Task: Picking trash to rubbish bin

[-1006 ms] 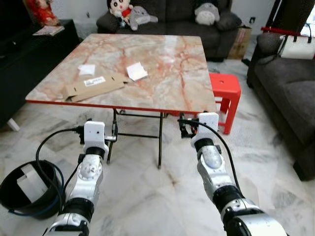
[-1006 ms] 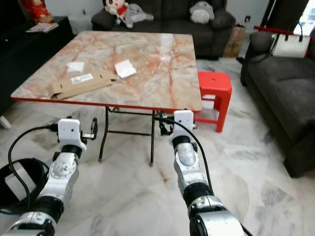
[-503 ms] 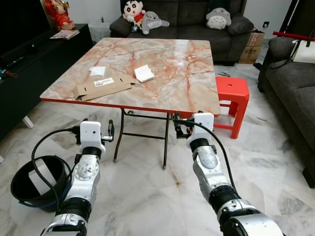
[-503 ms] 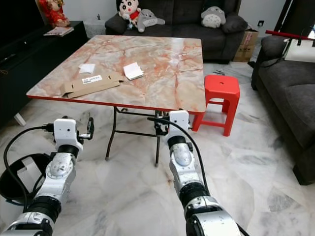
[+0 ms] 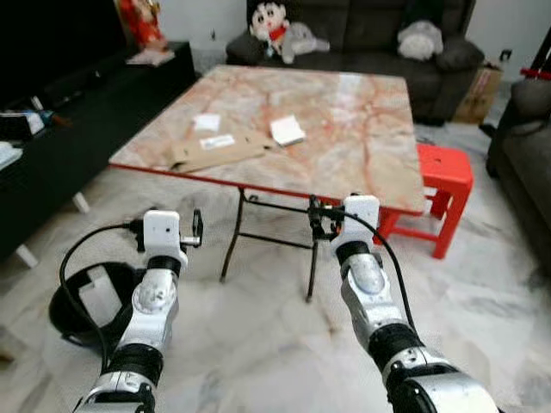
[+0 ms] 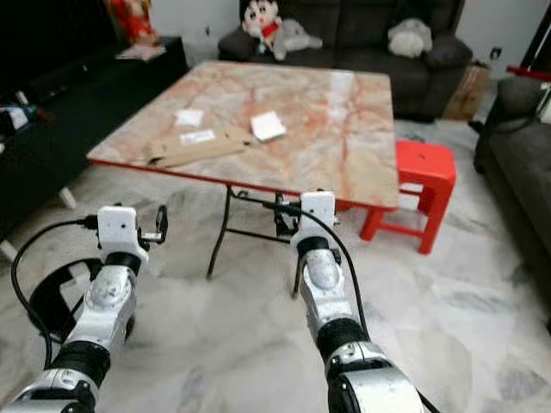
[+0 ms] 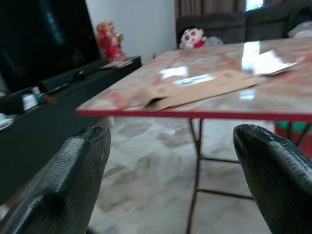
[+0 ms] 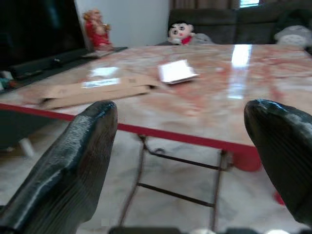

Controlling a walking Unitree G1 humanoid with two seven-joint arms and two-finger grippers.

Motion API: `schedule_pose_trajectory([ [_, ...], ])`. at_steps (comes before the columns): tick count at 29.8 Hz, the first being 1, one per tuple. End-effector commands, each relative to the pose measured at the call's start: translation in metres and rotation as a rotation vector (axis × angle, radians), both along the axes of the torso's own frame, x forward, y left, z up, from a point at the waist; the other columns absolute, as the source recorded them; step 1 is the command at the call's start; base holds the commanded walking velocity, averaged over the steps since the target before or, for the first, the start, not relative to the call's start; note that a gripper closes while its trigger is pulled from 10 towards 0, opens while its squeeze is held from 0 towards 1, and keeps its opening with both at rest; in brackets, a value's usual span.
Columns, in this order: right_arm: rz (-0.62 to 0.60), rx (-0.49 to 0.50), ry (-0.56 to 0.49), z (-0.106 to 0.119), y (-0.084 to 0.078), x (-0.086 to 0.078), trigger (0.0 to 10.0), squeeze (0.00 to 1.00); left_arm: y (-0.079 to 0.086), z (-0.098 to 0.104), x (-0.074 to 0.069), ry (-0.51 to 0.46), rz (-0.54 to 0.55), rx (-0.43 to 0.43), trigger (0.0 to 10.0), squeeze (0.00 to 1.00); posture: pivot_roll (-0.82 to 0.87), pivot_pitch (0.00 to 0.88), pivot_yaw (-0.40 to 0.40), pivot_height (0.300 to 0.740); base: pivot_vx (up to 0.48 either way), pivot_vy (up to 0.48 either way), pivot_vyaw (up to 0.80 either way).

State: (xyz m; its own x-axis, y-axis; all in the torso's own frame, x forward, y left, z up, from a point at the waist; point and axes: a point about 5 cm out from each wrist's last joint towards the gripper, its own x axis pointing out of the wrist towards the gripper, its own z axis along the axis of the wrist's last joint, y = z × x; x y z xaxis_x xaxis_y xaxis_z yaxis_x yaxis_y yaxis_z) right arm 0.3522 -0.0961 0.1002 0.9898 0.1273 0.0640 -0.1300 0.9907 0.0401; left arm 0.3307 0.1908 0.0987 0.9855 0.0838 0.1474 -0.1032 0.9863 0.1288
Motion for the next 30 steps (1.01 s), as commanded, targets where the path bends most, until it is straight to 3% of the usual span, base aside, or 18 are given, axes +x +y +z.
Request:
schedule_pose_trajectory([
  [1,-0.003,-0.003,-0.022,0.007,-0.002,0.003,10.0,0.00,-0.002,0.009,0.004,-0.029,-0.006,-0.009,10.0,0.00,-0.04,0.011,0.021,0.740,0.000,0.480,0.00],
  [19,0.008,0.001,-0.026,0.008,0.000,0.004,10.0,0.00,-0.002,0.010,0.005,-0.032,-0.006,-0.006,10.0,0.00,-0.04,0.000,0.020,0.740,0.000,0.474,0.00],
  [30,0.001,0.027,-0.033,0.014,0.000,0.007,10.0,0.00,-0.014,0.017,0.007,-0.059,-0.026,0.003,10.0,0.00,-0.04,0.004,0.022,0.740,0.000,0.025,0.00],
])
